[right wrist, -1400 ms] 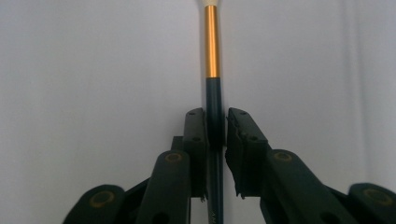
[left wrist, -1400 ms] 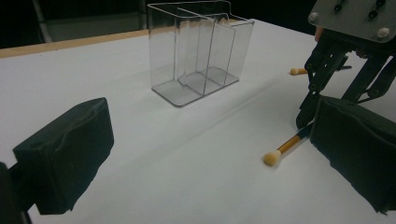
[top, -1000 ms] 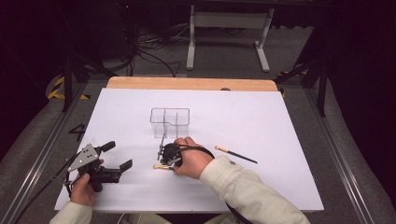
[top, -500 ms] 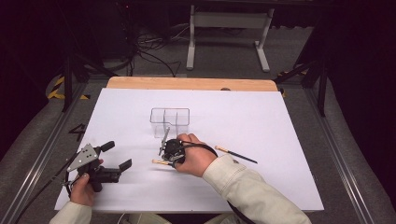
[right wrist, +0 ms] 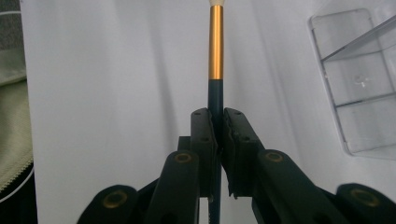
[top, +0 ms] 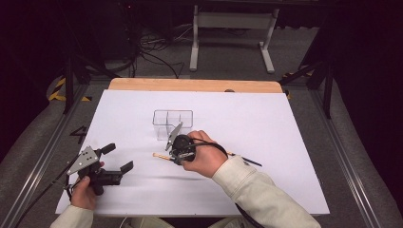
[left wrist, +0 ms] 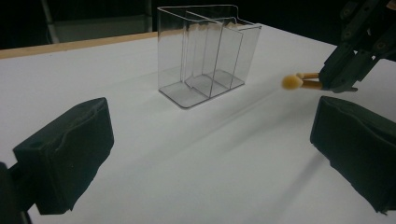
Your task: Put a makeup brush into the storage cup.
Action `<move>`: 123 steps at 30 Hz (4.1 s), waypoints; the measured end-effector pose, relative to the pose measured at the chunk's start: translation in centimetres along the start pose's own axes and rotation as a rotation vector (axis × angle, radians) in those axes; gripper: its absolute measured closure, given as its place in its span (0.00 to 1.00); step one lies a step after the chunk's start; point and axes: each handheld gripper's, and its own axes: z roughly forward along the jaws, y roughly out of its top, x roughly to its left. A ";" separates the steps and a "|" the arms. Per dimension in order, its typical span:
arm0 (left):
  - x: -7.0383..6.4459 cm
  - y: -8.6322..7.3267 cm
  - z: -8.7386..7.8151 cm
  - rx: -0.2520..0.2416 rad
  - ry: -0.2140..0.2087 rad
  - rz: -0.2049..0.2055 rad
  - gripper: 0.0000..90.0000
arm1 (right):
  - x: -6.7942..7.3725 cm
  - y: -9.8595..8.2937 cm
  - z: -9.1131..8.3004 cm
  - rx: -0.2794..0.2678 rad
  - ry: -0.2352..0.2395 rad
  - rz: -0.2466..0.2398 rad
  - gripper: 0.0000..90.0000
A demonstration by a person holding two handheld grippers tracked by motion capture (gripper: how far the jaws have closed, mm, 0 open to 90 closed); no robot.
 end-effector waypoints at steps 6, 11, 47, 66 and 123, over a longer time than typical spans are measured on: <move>0.0 0.0 0.0 0.003 0.004 -0.001 0.00 | -0.3 -0.3 -1.2 -0.077 0.007 0.027 0.93; 0.1 0.0 0.0 -0.001 0.006 -0.002 0.00 | -0.4 -0.5 -1.9 -0.136 0.000 0.032 0.93; 0.1 0.0 0.0 -0.005 0.013 -0.005 0.00 | -1.7 -3.3 -4.2 -0.732 -0.143 0.170 0.92; 0.1 0.0 0.0 -0.007 0.011 -0.004 0.00 | -2.1 -4.3 -3.6 -0.908 -0.225 0.235 0.92; 0.1 0.0 0.0 -0.014 0.014 0.004 0.00 | -6.0 -1.3 -1.1 -1.046 -0.409 0.423 0.92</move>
